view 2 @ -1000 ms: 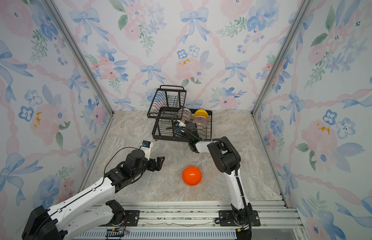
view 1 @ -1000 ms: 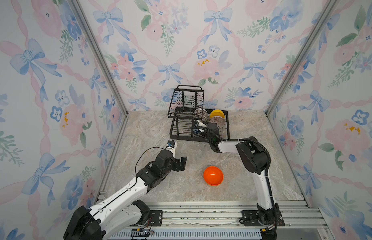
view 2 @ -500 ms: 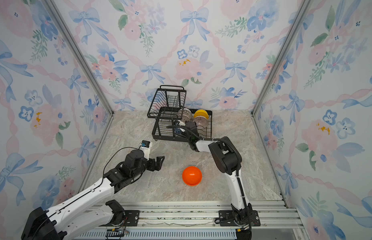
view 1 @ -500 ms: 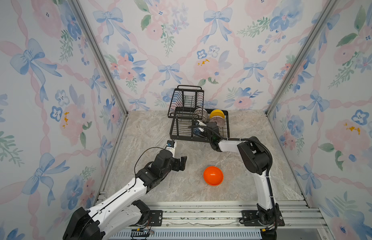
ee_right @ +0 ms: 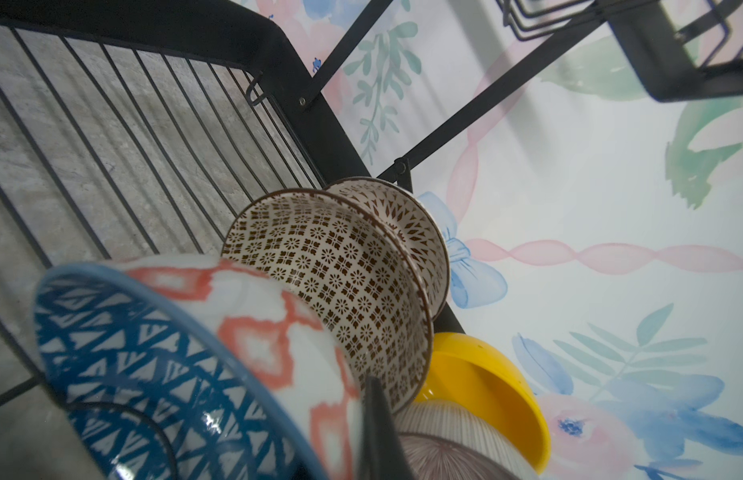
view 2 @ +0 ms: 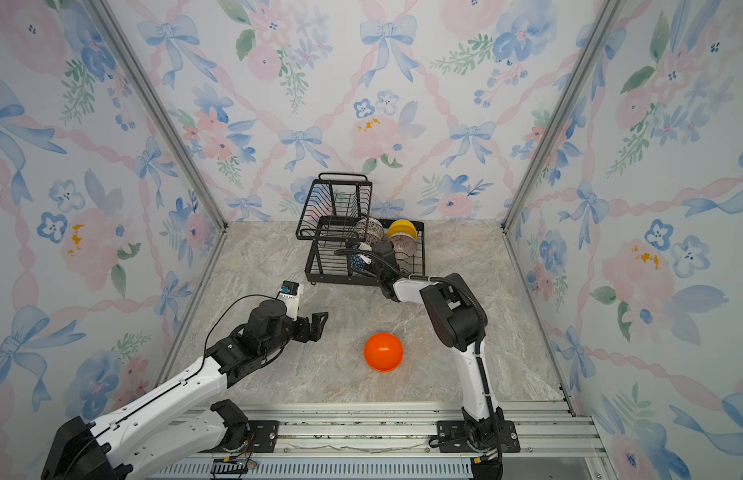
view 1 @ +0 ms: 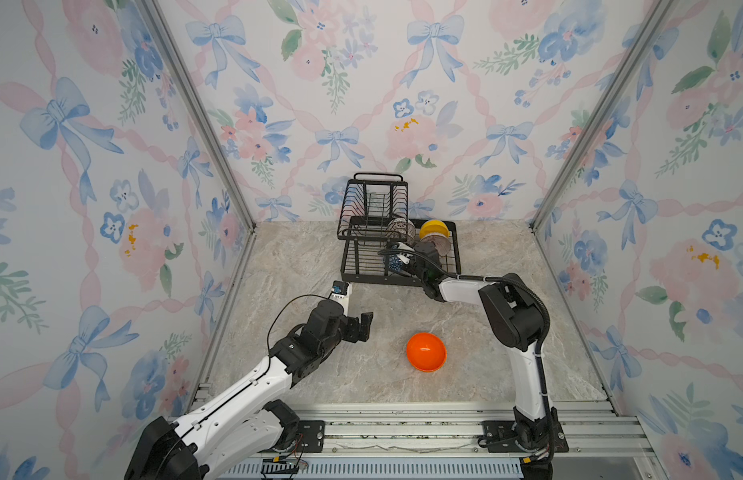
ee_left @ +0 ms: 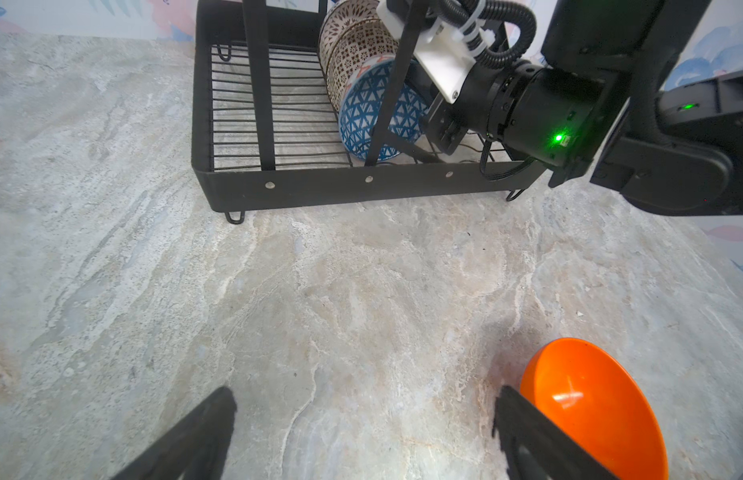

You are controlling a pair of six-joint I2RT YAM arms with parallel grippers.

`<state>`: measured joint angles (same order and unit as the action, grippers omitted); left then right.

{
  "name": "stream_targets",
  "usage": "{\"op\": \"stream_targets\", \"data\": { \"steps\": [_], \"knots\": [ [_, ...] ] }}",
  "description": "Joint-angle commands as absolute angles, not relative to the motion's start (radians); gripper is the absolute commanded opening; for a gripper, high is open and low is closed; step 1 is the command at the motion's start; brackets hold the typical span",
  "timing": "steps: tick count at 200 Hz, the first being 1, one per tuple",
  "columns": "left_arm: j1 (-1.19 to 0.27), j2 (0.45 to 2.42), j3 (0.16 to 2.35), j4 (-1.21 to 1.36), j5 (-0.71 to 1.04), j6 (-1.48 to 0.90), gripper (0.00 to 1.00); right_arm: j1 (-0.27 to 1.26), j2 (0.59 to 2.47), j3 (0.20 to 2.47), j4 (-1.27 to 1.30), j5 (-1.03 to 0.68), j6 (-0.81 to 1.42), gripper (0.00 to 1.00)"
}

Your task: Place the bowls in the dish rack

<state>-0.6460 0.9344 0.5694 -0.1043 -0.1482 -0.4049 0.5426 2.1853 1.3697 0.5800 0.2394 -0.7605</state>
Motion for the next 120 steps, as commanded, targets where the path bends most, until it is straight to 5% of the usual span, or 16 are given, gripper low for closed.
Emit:
{"op": "stream_targets", "data": {
  "steps": [1,120],
  "knots": [
    [-0.639,0.922,0.555,-0.118,-0.155,-0.416,0.98,0.546,2.169,1.316,0.416,0.156,-0.764,0.09],
    [-0.638,0.934,0.563,-0.118,-0.147,-0.416,0.98,0.552,2.154,1.307,0.418,0.168,-0.762,0.26]
  ]
}}
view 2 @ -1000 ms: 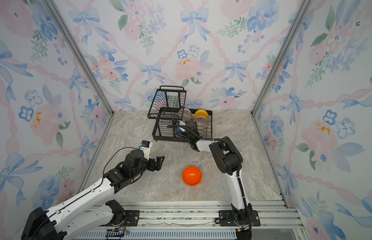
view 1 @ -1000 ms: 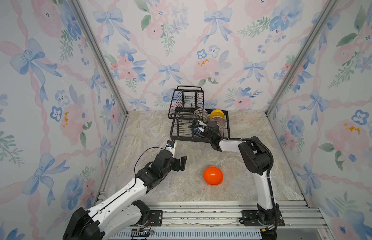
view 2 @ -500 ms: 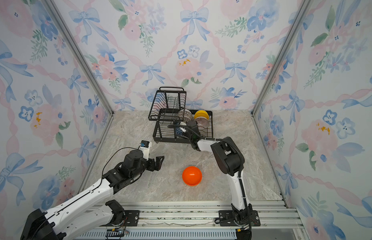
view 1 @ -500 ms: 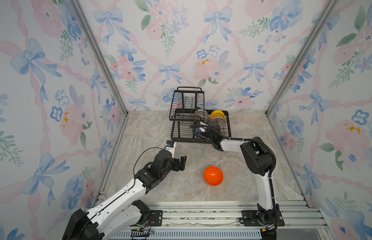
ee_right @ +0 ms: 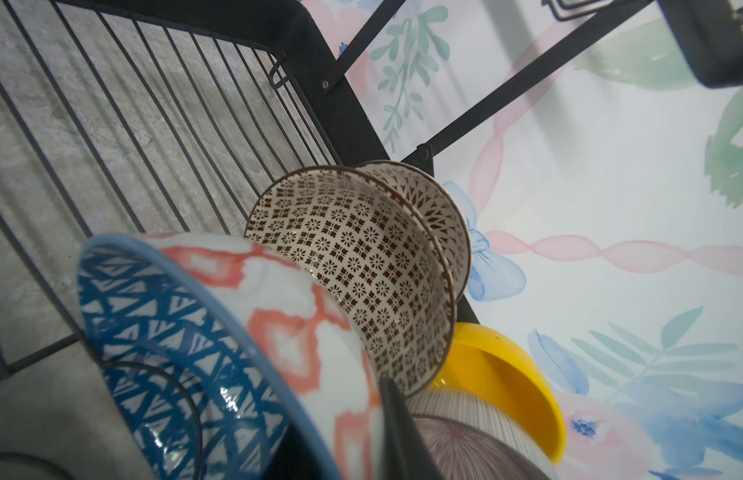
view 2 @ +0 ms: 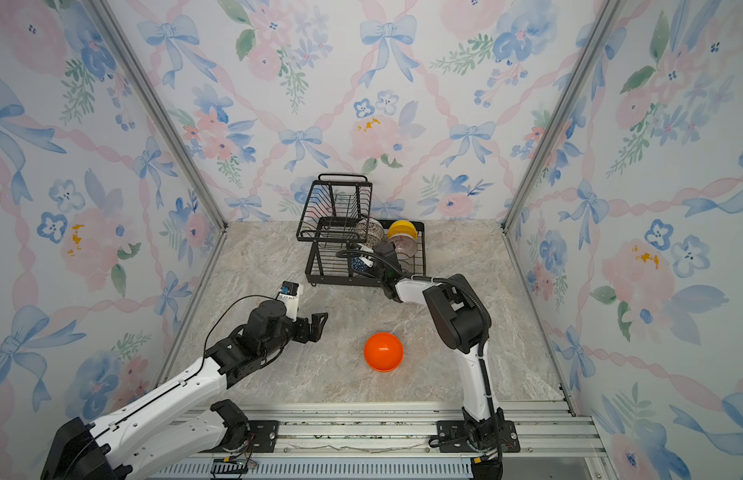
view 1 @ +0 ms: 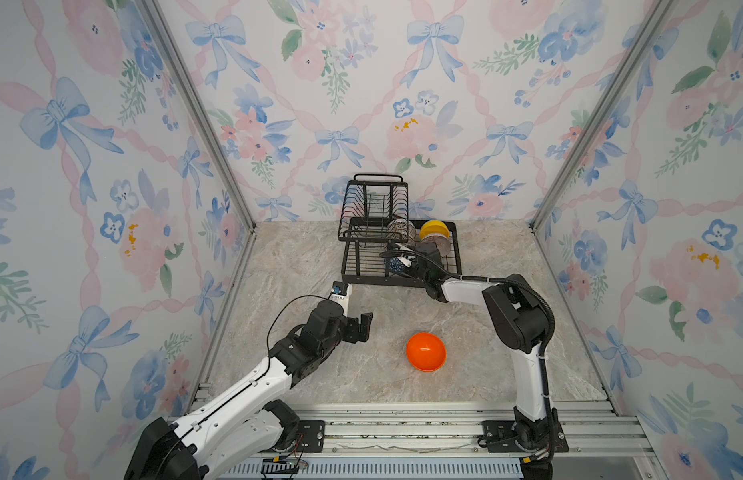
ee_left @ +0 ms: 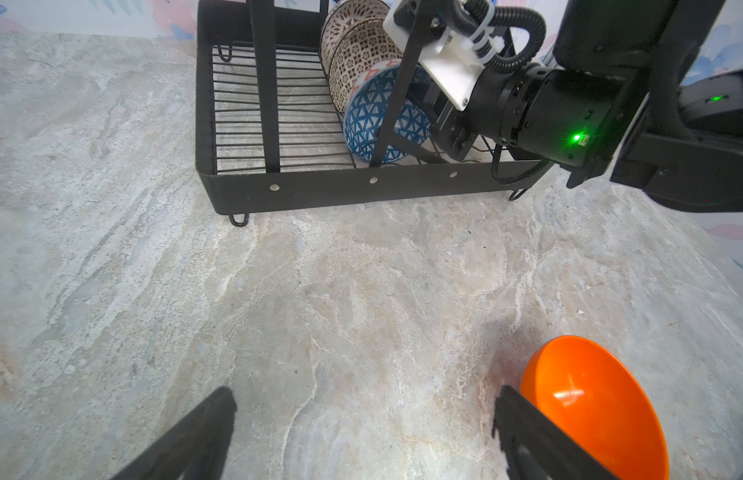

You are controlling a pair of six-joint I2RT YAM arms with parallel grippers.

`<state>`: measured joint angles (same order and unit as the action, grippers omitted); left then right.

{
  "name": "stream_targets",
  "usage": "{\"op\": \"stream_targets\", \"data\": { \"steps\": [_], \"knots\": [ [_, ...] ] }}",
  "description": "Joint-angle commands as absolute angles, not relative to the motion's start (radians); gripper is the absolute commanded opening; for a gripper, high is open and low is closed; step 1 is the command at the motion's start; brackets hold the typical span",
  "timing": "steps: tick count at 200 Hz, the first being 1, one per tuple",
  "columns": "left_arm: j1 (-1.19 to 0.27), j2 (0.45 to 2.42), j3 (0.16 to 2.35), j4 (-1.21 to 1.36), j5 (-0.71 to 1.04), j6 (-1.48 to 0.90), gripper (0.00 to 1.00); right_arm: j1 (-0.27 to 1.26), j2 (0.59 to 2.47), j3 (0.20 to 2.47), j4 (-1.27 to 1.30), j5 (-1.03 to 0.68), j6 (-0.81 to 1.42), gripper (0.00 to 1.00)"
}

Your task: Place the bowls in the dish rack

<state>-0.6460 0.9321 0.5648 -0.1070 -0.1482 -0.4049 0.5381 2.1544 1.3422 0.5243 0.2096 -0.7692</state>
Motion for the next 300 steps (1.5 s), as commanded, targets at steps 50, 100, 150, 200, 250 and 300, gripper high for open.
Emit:
{"op": "stream_targets", "data": {
  "steps": [50,100,150,200,250,300],
  "knots": [
    [-0.638,0.945,0.561,-0.118,-0.150,-0.415,0.98,0.549,2.142,1.300,0.418,0.159,-0.765,0.45],
    [-0.638,0.946,0.562,-0.116,-0.151,-0.417,0.98,0.546,2.121,1.277,0.440,0.150,-0.763,0.83],
    [-0.638,0.948,0.555,-0.116,-0.157,-0.418,0.98,0.539,2.090,1.258,0.447,0.138,-0.741,0.91],
    [-0.639,0.930,0.547,-0.117,-0.160,-0.420,0.98,0.537,2.065,1.243,0.458,0.138,-0.734,0.97],
    [-0.638,0.922,0.542,-0.117,-0.164,-0.419,0.98,0.529,2.040,1.216,0.490,0.146,-0.719,1.00],
    [-0.639,0.925,0.546,-0.116,-0.165,-0.420,0.98,0.516,2.023,1.187,0.531,0.148,-0.701,0.99]
  ]
}}
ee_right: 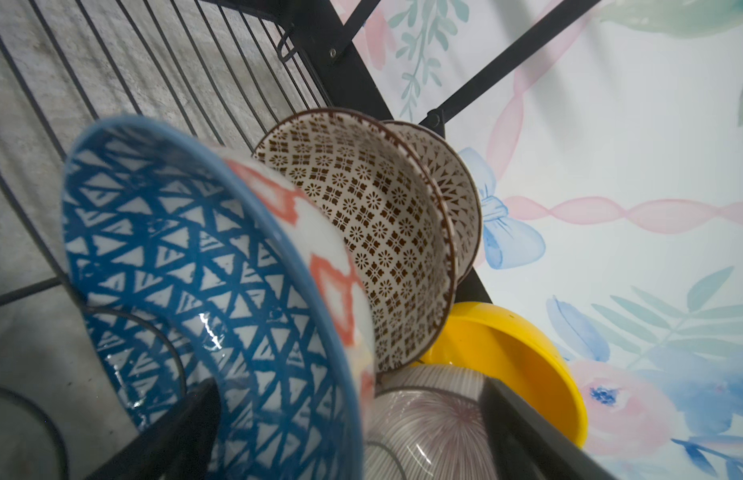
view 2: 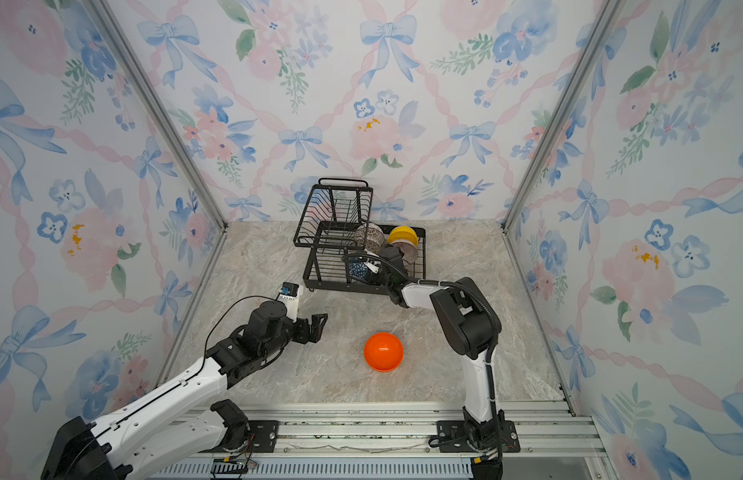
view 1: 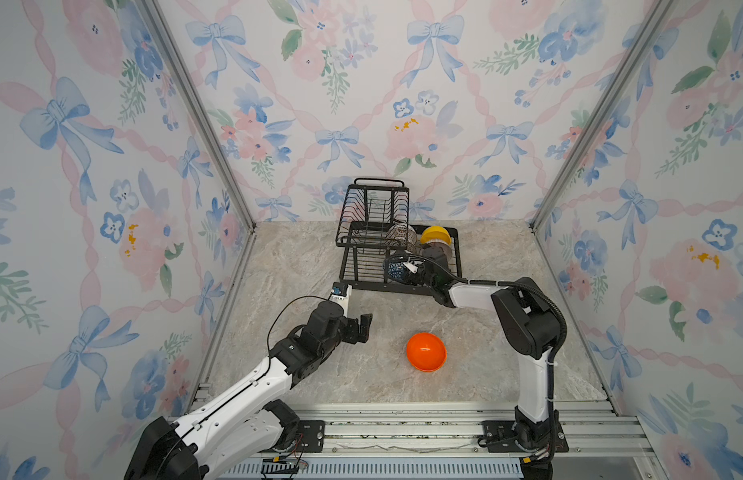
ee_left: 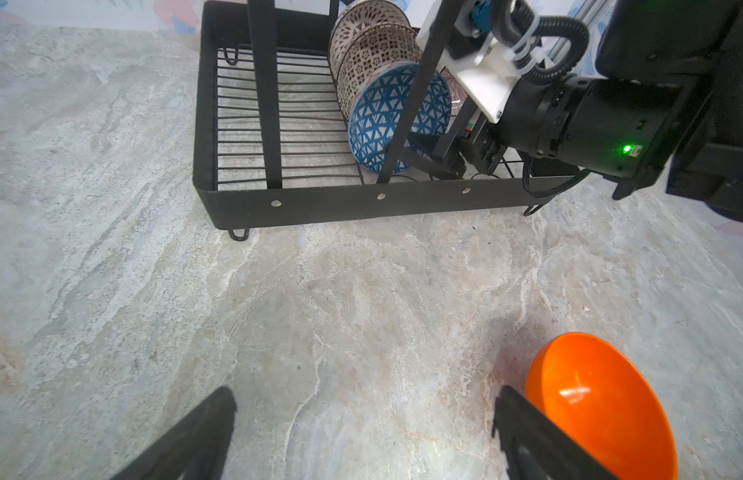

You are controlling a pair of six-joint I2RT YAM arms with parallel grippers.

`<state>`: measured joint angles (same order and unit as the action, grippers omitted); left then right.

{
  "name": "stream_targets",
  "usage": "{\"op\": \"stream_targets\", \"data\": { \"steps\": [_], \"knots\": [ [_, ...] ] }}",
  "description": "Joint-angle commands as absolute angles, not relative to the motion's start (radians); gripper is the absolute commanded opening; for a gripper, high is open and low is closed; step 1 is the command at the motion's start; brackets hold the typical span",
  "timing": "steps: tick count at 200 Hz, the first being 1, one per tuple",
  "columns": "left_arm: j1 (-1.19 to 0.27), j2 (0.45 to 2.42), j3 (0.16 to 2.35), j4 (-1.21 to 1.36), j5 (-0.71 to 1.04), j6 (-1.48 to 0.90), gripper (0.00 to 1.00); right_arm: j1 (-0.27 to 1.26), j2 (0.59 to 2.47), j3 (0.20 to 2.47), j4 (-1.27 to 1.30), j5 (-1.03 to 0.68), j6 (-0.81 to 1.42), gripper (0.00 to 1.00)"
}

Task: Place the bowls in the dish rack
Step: 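Open the right gripper and draw it back from the blue bowl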

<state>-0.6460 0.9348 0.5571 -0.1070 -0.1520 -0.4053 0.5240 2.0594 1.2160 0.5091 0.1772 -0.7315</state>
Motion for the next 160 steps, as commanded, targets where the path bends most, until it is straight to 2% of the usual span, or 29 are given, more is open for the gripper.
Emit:
{"op": "stream_targets", "data": {
  "steps": [1,113,160],
  "knots": [
    [-0.639,0.925,0.546,-0.115,-0.165,-0.419,0.98,0.515,2.022,1.187,0.531,0.149,-0.702,0.99],
    [-0.638,0.930,0.547,-0.115,-0.164,-0.420,0.98,0.478,1.939,1.062,0.624,0.107,-0.583,0.99],
    [-0.638,0.937,0.548,-0.115,-0.158,-0.420,0.98,0.462,1.876,1.031,0.565,0.035,-0.515,0.98]
  ]
}}
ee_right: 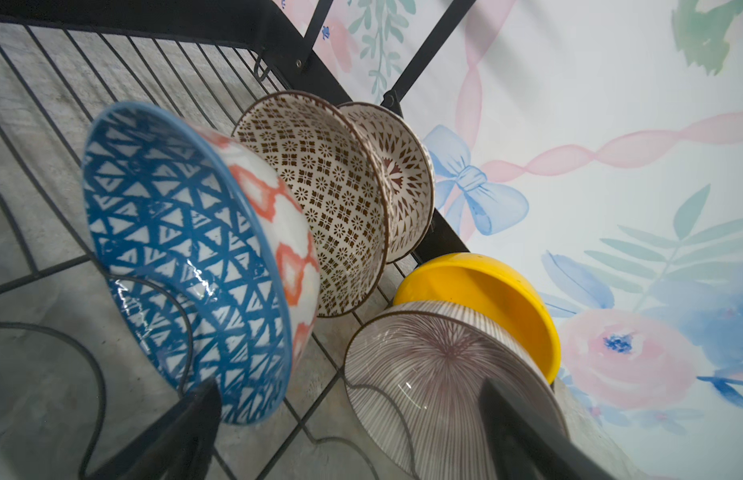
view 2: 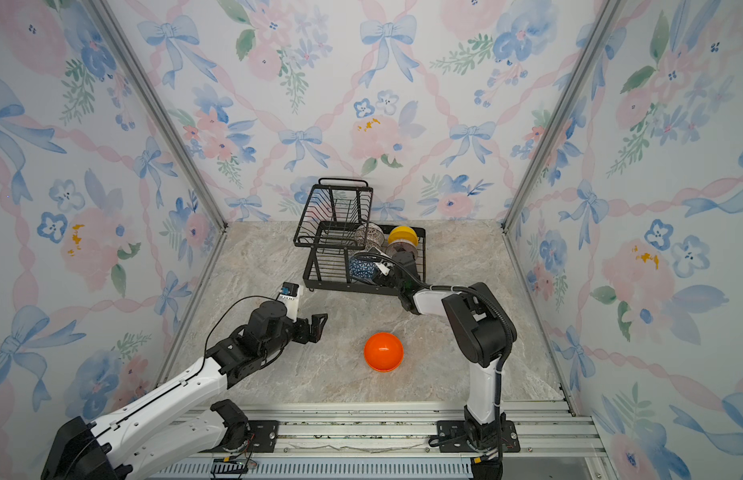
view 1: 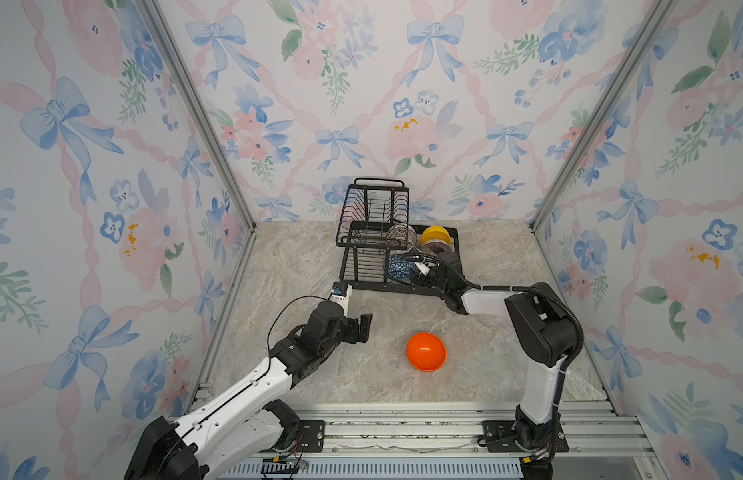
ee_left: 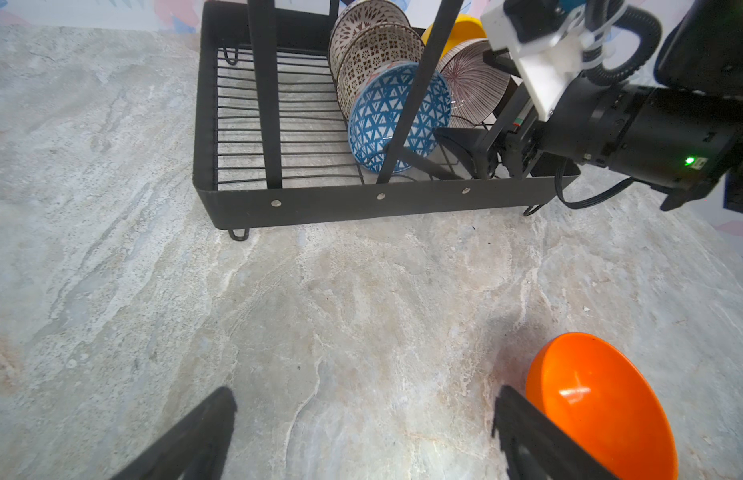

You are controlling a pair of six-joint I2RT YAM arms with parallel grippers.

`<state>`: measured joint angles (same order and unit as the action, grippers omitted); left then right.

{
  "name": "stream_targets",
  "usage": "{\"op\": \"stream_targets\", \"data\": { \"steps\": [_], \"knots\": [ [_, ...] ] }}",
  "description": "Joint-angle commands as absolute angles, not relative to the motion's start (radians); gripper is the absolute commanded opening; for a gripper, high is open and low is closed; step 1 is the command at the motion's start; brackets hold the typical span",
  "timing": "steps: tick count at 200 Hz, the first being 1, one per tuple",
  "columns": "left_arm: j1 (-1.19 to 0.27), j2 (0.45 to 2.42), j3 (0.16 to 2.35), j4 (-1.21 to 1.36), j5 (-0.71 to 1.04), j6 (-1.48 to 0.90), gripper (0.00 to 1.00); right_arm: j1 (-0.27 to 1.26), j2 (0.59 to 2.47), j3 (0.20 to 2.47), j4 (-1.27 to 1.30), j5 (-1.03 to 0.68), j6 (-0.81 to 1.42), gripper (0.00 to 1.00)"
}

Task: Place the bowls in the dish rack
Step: 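Open the right gripper and draw it back from the blue bowl, then grasp the orange bowl's rim with the left gripper while right gripper moves toward it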

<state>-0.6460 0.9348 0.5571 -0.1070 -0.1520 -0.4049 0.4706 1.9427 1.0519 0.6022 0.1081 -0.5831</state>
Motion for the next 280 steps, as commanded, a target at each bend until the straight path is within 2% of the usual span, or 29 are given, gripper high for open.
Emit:
{"op": "stream_targets", "data": {
  "steps": [1,89,134,169,211,280],
  "knots": [
    [-0.639,0.937,0.548,-0.114,-0.158,-0.419,0.98,0.462,1.875,1.029,0.564,0.035,-0.513,0.98],
    [-0.638,0.967,0.559,-0.097,-0.135,-0.413,0.98,0.463,1.662,0.948,0.441,0.084,-0.439,0.97],
    [-0.653,0.963,0.571,-0.095,-0.099,-0.415,0.98,0.476,1.460,0.946,0.127,0.062,-0.329,0.97],
    [-0.681,0.986,0.579,-0.083,-0.079,-0.427,0.98,0.515,1.327,0.923,-0.025,0.055,-0.220,0.97],
    [-0.771,1.068,0.614,-0.058,-0.089,-0.456,0.98,0.552,1.264,0.959,-0.245,0.129,-0.083,0.97],
    [-0.878,1.190,0.646,-0.019,-0.080,-0.502,0.98,0.555,1.197,0.961,-0.409,0.146,0.017,0.97]
  ]
}}
